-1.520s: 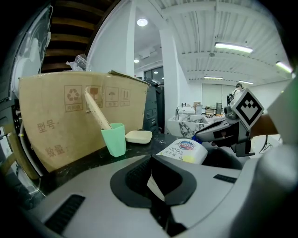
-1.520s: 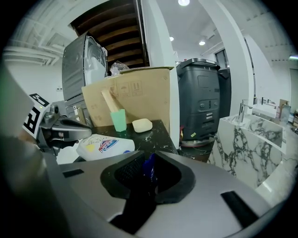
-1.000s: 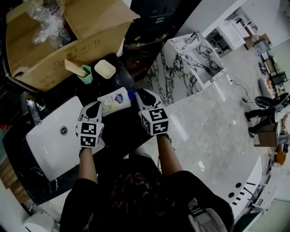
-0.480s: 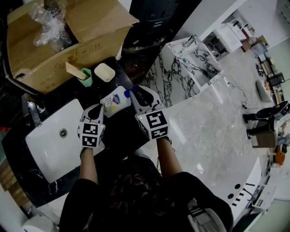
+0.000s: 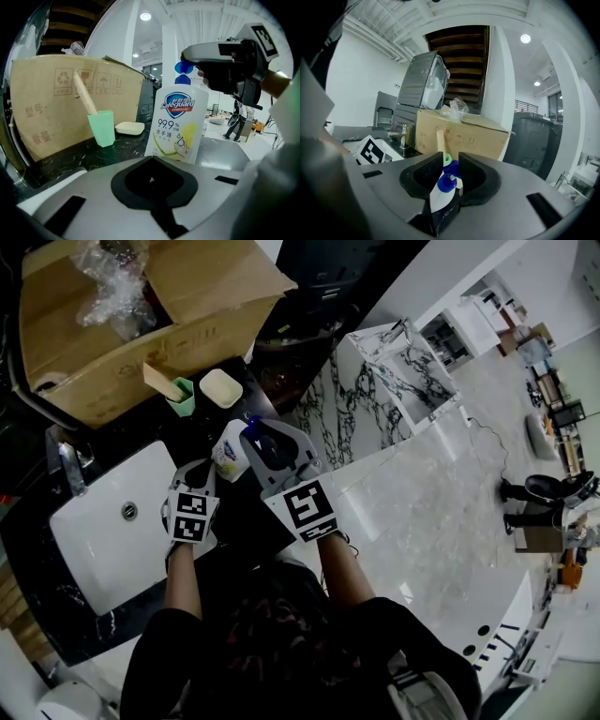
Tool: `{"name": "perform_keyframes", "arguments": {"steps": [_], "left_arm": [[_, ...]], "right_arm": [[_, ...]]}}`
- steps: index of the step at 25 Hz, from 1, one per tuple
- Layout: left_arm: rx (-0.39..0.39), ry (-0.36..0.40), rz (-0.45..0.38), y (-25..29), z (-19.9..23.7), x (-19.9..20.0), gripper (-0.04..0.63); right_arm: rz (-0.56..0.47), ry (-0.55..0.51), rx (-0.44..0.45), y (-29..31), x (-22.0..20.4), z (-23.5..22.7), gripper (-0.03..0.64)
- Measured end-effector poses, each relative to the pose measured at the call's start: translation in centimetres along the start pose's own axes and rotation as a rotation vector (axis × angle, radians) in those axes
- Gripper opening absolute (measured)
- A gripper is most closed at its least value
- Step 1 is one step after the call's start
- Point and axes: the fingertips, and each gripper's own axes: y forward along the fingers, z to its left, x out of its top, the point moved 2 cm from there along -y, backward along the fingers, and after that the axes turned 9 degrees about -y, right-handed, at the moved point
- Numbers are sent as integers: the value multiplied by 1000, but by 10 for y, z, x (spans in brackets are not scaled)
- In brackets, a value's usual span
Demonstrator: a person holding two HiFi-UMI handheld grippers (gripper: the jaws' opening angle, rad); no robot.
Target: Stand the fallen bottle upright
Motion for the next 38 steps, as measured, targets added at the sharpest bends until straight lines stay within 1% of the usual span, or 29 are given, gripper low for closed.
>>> {"name": "perform_keyframes", "arguments": {"steps": [6,12,18,21,24,30,33,38], "left_arm": [[-11,-31,7,-5,-1,-7,17],[-7,-41,-29,-11,3,-6,17],[1,-46,-21,-14,6,-9,17],[-2,-42,-21,-14,5,-10,17],[2,-46,-27,-16,5,-9,17],[11,-55,-26,-23,8,-8,17],[11,-59,-37,-27,9,-7,17],[21,-53,-59,-31,11,-3,17]], "right_arm": [[-32,-31,71,4,16,27,115],[-58,-32,129,6,23,47,115],[-84,-11,176,5,27,59,115],[-83,-22,177,5,27,61,115],[-88,-3,173,5,27,60,115],[-94,-2,149,4,29,57,115],[-127,32,133,2,32,52,115],[-119,79,78,-7,28,35,115]]}}
